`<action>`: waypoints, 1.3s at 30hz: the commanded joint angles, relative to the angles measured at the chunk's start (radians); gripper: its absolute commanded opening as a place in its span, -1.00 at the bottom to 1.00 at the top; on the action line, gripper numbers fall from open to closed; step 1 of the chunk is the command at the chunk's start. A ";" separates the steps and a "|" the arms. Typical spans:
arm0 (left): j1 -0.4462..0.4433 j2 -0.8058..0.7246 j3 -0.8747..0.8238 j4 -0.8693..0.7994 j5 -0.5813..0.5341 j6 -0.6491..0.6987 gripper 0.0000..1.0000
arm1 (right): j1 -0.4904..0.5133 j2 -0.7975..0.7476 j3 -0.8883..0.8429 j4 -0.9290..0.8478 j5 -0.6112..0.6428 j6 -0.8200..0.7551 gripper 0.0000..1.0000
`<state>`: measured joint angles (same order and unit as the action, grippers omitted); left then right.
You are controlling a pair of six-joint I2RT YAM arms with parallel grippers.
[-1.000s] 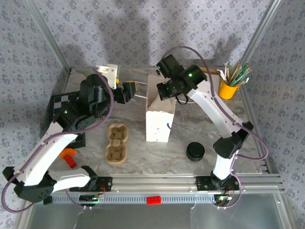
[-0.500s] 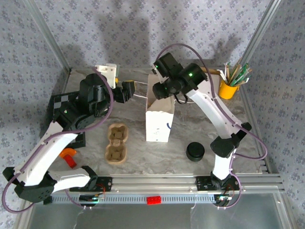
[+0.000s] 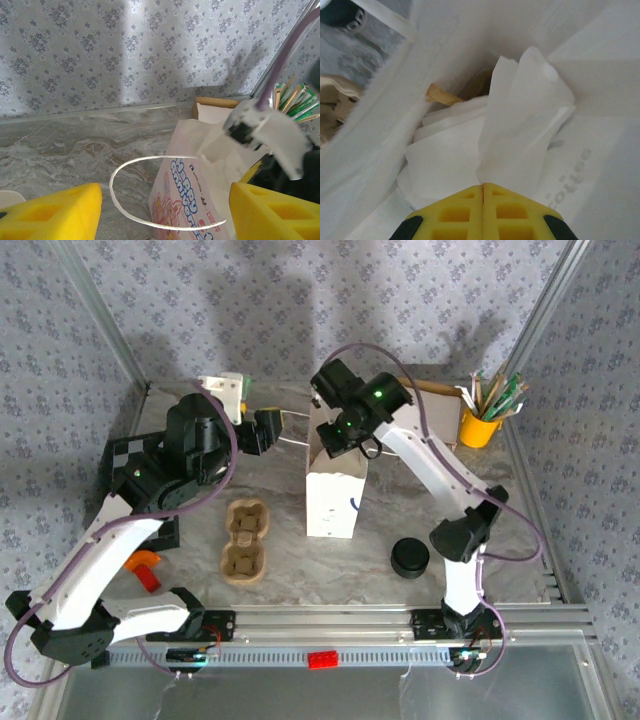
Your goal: Pack the takeout coffee
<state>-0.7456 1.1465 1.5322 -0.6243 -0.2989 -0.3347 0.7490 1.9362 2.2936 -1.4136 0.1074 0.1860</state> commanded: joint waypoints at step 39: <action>0.741 -0.023 -1.080 0.788 -0.243 0.077 0.99 | -0.818 -0.536 -1.660 1.556 0.344 0.051 0.99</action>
<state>-0.0063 1.0943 0.5125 -0.2031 -0.5938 -0.4229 -0.0582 1.3441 0.6815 -0.1680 0.4736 0.3405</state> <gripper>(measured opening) 0.996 0.995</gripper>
